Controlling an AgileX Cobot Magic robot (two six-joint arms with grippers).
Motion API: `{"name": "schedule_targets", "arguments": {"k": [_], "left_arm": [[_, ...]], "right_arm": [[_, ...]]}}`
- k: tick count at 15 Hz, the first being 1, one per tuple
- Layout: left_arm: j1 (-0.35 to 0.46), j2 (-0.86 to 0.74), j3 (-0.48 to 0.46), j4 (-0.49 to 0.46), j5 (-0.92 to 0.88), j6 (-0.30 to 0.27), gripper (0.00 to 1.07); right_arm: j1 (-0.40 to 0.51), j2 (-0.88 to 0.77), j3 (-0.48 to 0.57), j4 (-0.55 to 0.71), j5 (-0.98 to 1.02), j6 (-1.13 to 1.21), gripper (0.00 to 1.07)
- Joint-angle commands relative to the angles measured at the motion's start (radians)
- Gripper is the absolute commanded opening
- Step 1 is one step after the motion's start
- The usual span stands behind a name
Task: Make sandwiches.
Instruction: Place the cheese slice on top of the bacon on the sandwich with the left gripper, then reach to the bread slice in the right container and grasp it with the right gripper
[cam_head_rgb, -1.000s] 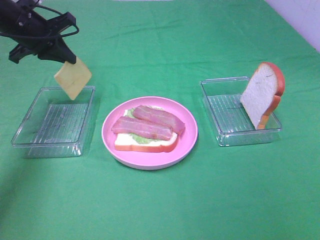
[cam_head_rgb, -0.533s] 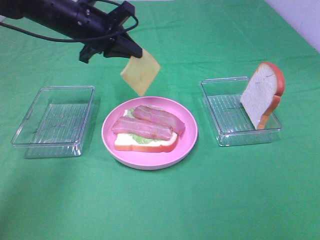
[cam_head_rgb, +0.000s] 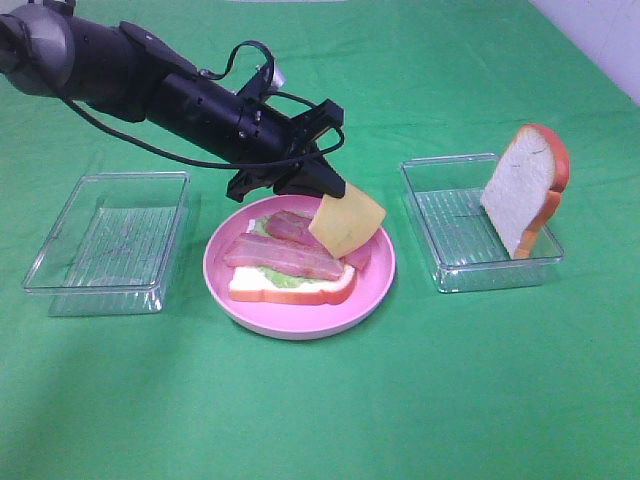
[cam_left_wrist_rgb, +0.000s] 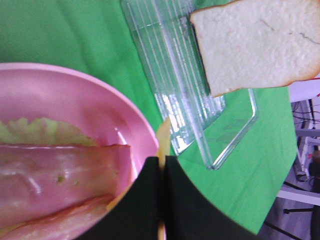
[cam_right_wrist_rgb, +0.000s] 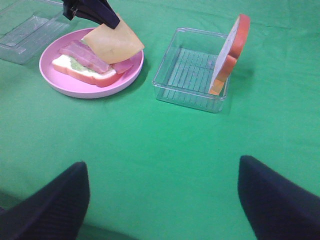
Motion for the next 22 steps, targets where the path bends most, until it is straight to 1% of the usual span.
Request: {"name": "schedule_targets", "arguments": {"k": [1, 2, 4, 5, 6, 10, 11, 12, 13, 14, 16, 17, 18, 19, 21, 22], "left_arm": [[0.004, 0.004, -0.004, 0.22, -0.052, -0.092, 0.0], [0.004, 0.004, -0.004, 0.253, -0.064, -0.114, 0.0], [0.004, 0.004, -0.004, 0.341, -0.102, -0.194, 0.0], [0.004, 0.004, -0.004, 0.36, -0.112, -0.212, 0.0], [0.004, 0.004, -0.004, 0.381, -0.121, -0.216, 0.0], [0.003, 0.004, -0.004, 0.388, -0.099, -0.215, 0.0], [0.003, 0.002, -0.004, 0.406, -0.097, -0.215, 0.04], [0.003, 0.0, -0.004, 0.429, -0.097, -0.216, 0.14], [0.003, -0.005, -0.004, 0.436, -0.1, -0.216, 0.36], [0.003, -0.011, -0.004, 0.437, -0.106, -0.215, 0.53], [0.003, -0.038, -0.004, 0.447, -0.128, -0.21, 0.7], [0.003, -0.06, -0.004, 0.47, -0.146, -0.209, 0.72], [0.003, -0.085, -0.004, 0.508, -0.151, -0.209, 0.72], [0.003, -0.134, -0.004, 0.573, -0.139, -0.21, 0.73], [0.003, -0.217, -0.004, 0.674, -0.079, -0.234, 0.73], [0.003, -0.241, -0.004, 0.705, -0.058, -0.25, 0.73]], "right_arm": [[0.004, -0.023, 0.004, -0.003, -0.008, -0.002, 0.75], [0.004, -0.023, 0.004, -0.003, -0.008, -0.002, 0.75], [0.004, -0.023, 0.004, -0.003, -0.008, -0.002, 0.75], [0.004, -0.023, 0.004, -0.003, -0.008, -0.002, 0.75], [0.004, -0.023, 0.004, -0.003, -0.008, -0.002, 0.75], [0.004, -0.023, 0.004, -0.003, -0.008, -0.002, 0.75], [0.004, -0.023, 0.004, -0.003, -0.008, -0.002, 0.75], [0.004, -0.023, 0.004, -0.003, -0.008, -0.002, 0.75], [0.004, -0.023, 0.004, -0.003, -0.008, -0.002, 0.75], [0.004, -0.023, 0.004, -0.003, -0.008, -0.002, 0.75], [0.004, -0.023, 0.004, -0.003, -0.008, -0.003, 0.75], [0.004, -0.023, 0.004, -0.002, -0.008, -0.003, 0.75], [0.004, -0.023, 0.004, -0.001, -0.008, -0.003, 0.75], [0.004, -0.023, 0.004, -0.001, -0.008, -0.003, 0.75], [0.004, -0.023, 0.004, 0.0, -0.008, -0.003, 0.75], [0.004, -0.023, 0.004, 0.0, -0.008, -0.003, 0.75]]}}
